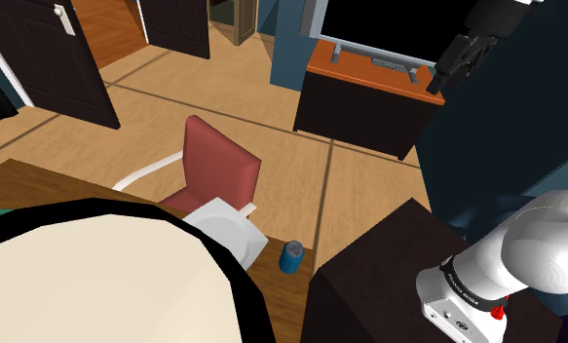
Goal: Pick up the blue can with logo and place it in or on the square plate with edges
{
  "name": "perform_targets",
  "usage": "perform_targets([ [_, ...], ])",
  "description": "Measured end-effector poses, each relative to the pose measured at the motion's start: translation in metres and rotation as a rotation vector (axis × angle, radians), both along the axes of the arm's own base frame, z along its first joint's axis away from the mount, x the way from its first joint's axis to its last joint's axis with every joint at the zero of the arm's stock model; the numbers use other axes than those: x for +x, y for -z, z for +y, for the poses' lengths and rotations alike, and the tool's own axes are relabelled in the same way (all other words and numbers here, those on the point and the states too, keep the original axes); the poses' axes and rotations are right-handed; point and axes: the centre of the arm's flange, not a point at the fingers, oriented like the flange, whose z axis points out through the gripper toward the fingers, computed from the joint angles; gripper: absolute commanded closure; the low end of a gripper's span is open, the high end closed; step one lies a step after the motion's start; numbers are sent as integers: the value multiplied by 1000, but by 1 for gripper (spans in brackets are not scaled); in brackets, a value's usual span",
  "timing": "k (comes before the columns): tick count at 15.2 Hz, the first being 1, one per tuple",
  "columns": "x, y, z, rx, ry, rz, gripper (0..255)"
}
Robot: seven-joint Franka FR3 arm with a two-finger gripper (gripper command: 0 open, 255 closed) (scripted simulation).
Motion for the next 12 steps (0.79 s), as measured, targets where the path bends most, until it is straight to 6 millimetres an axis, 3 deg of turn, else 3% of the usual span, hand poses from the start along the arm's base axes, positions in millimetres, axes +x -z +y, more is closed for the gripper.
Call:
perform_targets([
  [3, 0, 14, 10, -2, -2, 1, 0],
  [12, 8, 111, 75, -15, -16, 10, 0],
])
